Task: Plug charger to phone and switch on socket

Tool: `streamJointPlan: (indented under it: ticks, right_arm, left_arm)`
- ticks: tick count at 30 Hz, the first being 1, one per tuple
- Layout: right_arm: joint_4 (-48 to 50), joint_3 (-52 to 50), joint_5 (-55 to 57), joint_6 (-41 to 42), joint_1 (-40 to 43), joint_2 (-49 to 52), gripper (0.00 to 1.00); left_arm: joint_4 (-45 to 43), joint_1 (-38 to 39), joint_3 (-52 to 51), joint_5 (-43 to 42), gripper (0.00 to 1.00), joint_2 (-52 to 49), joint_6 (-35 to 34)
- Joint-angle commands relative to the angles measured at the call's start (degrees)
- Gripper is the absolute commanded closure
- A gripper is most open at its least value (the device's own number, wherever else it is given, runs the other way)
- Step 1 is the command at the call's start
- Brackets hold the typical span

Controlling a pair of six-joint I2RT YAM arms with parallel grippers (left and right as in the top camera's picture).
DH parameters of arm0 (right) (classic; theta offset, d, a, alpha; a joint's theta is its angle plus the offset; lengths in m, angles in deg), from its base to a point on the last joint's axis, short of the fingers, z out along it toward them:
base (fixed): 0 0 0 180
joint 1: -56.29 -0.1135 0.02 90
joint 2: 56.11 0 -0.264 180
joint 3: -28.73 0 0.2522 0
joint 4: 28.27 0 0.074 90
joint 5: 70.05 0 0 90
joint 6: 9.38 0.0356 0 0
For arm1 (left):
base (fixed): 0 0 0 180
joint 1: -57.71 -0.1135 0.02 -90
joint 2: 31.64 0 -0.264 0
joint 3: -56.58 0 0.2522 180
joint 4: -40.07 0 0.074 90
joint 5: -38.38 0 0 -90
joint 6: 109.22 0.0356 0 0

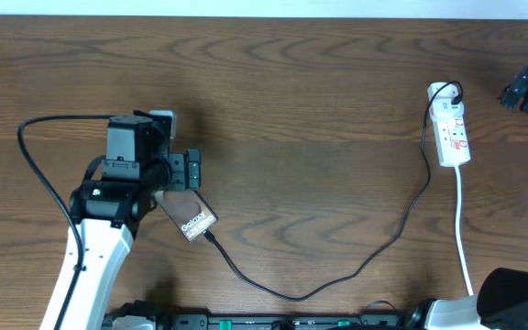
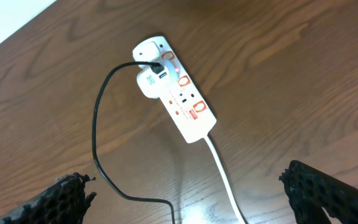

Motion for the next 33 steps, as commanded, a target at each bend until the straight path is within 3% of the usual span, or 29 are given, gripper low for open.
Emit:
streamJointPlan:
  ticks: [1, 7, 15, 21, 27, 33]
  right_arm:
    - [0.0, 0.3, -0.3, 0.9, -0.2, -0.5, 0.01]
    - [0.0, 0.3, -0.3, 0.9, -0.2, -0.5, 0.01]
    - [0.0, 0.3, -0.3, 0.9, -0.2, -0.5, 0.01]
    - [0.0, 0.3, -0.3, 0.9, -0.2, -0.5, 0.01]
    - [0.0, 0.3, -0.3, 0.9, -0.2, -0.5, 0.01]
    - [0.0, 0.3, -0.3, 0.9, -0.2, -0.5, 0.01]
  left_arm:
    - [4.2, 0.2, 0.8, 0.5, 0.06, 5.0, 0.1]
    - [0.1, 0.2, -6.0, 0.6, 0.06, 17.3, 0.2]
    - [-25.8, 0.2, -24.1, 0.5, 0.06, 37.7, 0.6]
    - [-39.4, -0.4, -37.0, 0.5, 0.06, 50.5, 2.6]
    - [-46.9, -1.8, -46.8, 0.1, 0.06, 59.8, 2.8]
    - [-48.3, -3.6, -52.4, -0.3, 0.06, 65.3, 3.0]
